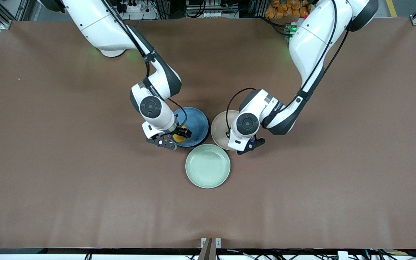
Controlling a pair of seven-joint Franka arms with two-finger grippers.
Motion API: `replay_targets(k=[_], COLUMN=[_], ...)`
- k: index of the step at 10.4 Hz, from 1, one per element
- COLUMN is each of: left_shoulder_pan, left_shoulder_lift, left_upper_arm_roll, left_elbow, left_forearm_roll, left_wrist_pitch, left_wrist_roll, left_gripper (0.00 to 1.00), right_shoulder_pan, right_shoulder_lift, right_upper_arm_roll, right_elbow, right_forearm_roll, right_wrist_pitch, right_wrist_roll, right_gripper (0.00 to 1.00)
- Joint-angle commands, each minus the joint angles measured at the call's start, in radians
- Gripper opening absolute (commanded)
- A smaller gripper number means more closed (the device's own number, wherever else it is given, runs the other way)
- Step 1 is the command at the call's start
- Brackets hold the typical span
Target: Pick lemon and lettuce from blue and beige plates
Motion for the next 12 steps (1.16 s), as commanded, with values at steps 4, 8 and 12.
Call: replay_targets(k=[4,8,12], left_shoulder_pan=[0.137,0.324,0.566], left_shoulder_lift=[-0.250,-0.331,-0.225], left_upper_arm_roll=[0.007,0.007,0.008], left_elbow=[-0.014,-0.014,-0.039], left_forearm_roll=[0.034,0.034,0.038], left_wrist_pitch=[-0.133,-0.251,-0.275], left_wrist_roll=[0.004,0.381,0.659], left_gripper=[0.00,0.00,0.00], right_shoulder_pan=[0.013,0.016,-0.008], right_shoulder_lift=[0.036,0.026,0.021], right_upper_arm_roll=[0.004,0.008,-0.001], right_elbow=[0.013,0.041,0.220], right_forearm_roll=[-0.054,-0.054,-0.055], right_wrist_pitch=[0.036,0.007,-0.253], right_wrist_roll=[0.067,0.061,0.009], right_gripper=[0.69,0.36,0.36])
